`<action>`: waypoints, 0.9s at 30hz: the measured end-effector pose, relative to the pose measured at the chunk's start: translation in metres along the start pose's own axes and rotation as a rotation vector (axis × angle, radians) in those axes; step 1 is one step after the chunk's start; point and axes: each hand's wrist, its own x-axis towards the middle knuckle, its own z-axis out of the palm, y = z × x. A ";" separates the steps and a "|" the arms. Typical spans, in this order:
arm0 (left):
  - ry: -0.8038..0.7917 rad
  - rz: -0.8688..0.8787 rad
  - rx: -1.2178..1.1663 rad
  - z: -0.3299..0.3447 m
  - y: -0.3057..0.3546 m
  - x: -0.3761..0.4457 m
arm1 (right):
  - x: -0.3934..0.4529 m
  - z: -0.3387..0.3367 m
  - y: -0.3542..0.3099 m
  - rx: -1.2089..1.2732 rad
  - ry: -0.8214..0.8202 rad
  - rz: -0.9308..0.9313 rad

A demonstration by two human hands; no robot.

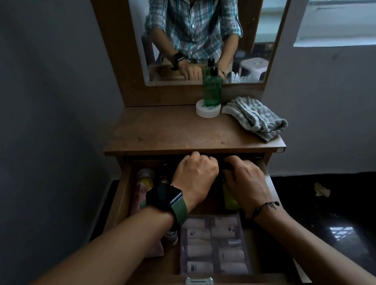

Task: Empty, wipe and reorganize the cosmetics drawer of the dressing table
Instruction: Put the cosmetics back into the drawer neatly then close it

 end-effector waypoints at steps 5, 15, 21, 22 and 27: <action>0.162 -0.178 -0.401 -0.028 -0.018 0.012 | -0.004 -0.020 -0.008 0.064 0.188 -0.119; 0.251 -0.411 -0.880 -0.071 -0.064 0.098 | 0.119 -0.073 -0.036 0.102 0.238 -0.062; 0.215 -0.384 -0.815 -0.057 -0.066 0.126 | 0.173 -0.074 -0.032 0.059 0.094 -0.022; 0.218 -0.383 -0.802 -0.053 -0.066 0.129 | 0.176 -0.072 -0.030 0.064 0.066 -0.024; 0.291 -0.407 -0.746 -0.036 -0.062 0.138 | 0.179 -0.059 -0.023 0.084 0.054 -0.046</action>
